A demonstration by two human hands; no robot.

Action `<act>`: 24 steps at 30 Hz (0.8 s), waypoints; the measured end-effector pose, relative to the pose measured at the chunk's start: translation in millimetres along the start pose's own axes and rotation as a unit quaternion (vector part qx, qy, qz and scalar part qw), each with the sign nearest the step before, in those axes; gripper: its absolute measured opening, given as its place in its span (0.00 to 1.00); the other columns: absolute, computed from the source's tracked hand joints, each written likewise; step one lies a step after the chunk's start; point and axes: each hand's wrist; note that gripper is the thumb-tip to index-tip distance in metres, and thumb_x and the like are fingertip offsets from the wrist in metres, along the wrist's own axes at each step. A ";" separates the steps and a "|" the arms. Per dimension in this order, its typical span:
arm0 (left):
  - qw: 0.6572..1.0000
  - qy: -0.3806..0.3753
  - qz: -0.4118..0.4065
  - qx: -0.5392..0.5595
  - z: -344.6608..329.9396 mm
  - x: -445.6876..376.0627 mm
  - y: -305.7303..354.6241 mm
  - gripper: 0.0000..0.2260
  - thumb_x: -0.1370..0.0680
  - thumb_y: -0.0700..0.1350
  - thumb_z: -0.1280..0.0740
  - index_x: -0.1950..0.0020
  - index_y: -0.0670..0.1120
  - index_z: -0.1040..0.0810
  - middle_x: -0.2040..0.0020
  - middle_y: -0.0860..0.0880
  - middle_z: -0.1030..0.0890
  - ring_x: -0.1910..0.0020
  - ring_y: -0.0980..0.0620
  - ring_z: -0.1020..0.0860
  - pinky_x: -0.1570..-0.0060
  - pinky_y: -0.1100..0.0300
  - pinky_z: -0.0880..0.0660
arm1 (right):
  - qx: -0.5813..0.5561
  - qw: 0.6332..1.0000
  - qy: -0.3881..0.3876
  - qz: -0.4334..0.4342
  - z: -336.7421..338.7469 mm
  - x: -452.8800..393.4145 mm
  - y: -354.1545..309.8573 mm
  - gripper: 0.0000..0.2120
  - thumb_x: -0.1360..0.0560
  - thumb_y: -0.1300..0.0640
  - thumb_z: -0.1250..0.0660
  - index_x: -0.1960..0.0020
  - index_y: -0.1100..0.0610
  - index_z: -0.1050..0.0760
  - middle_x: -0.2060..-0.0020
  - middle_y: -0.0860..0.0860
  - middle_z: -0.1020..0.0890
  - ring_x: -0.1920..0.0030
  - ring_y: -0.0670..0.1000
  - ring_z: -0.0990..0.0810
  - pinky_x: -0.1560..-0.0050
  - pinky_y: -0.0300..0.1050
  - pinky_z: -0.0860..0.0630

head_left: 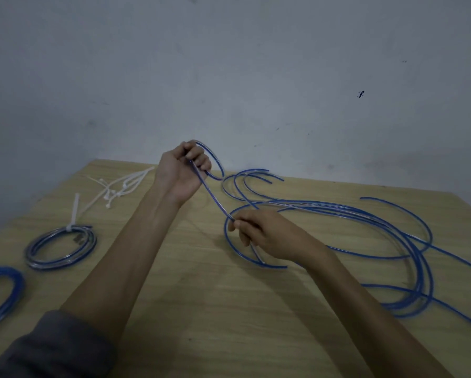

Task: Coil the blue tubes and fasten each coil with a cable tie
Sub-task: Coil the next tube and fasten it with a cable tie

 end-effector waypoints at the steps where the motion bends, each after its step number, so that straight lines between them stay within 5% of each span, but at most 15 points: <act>1: 1.000 -0.003 -0.002 0.012 1.1 0.0 3.2 0.16 0.17 0.40 0.47 0.65 0.47 0.32 0.69 0.52 0.39 0.71 0.53 0.41 0.67 0.61 0.40 | 0.012 1.000 -0.005 -0.006 3.2 -0.2 0.1 0.11 0.15 0.54 0.43 0.51 0.49 0.23 0.66 0.45 0.20 0.65 0.49 0.22 0.57 0.51 0.24; 7: 0.996 -0.070 0.037 -0.032 -3.0 7.2 13.5 0.16 0.17 0.42 0.46 0.66 0.49 0.35 0.71 0.53 0.42 0.72 0.55 0.42 0.71 0.63 0.41 | 0.009 0.998 -0.030 -0.052 16.3 2.7 21.3 0.12 0.15 0.53 0.42 0.47 0.52 0.20 0.64 0.45 0.22 0.63 0.42 0.22 0.57 0.46 0.20; 12: 0.923 -0.176 0.155 -0.305 -26.0 23.7 -6.6 0.18 0.18 0.48 0.46 0.69 0.51 0.37 0.72 0.54 0.49 0.74 0.55 0.50 0.74 0.60 0.52 | 0.044 0.992 0.057 -0.107 29.8 4.2 50.3 0.10 0.16 0.50 0.39 0.53 0.50 0.22 0.64 0.42 0.23 0.64 0.41 0.25 0.59 0.43 0.27; 14: 0.852 -0.217 0.191 -0.437 -34.7 31.0 -23.9 0.17 0.19 0.48 0.45 0.69 0.52 0.38 0.73 0.55 0.47 0.74 0.56 0.49 0.74 0.60 0.53 | 0.064 0.987 0.101 -0.105 39.1 5.5 57.4 0.07 0.18 0.51 0.36 0.54 0.49 0.22 0.65 0.42 0.24 0.64 0.40 0.27 0.60 0.42 0.32; 19: 0.610 -0.269 0.225 -0.711 -60.2 52.4 -66.3 0.20 0.16 0.46 0.46 0.68 0.49 0.38 0.74 0.54 0.39 0.73 0.54 0.44 0.70 0.58 0.45 | 0.163 0.968 0.163 -0.096 57.1 8.5 60.3 0.07 0.20 0.51 0.33 0.45 0.51 0.18 0.57 0.45 0.23 0.55 0.48 0.26 0.54 0.47 0.29; 22: 0.441 -0.247 0.159 -0.848 -63.0 59.0 -81.8 0.18 0.15 0.50 0.47 0.61 0.46 0.28 0.66 0.51 0.29 0.68 0.54 0.32 0.59 0.54 0.34 | 0.202 0.957 0.188 -0.091 67.9 9.2 51.6 0.10 0.18 0.50 0.35 0.43 0.52 0.18 0.54 0.48 0.23 0.52 0.49 0.25 0.51 0.50 0.27; 24: 0.365 -0.208 0.106 -0.901 -56.6 58.4 -87.4 0.19 0.14 0.51 0.49 0.59 0.45 0.29 0.61 0.47 0.27 0.63 0.52 0.28 0.57 0.54 0.34 | 0.221 0.954 0.179 -0.099 75.0 8.9 47.0 0.12 0.17 0.51 0.38 0.39 0.53 0.20 0.51 0.50 0.22 0.48 0.52 0.24 0.49 0.51 0.27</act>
Point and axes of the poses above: each hand's wrist, its own x-axis away from the middle knuckle, its own z-axis out of the back of the hand, y = z × x
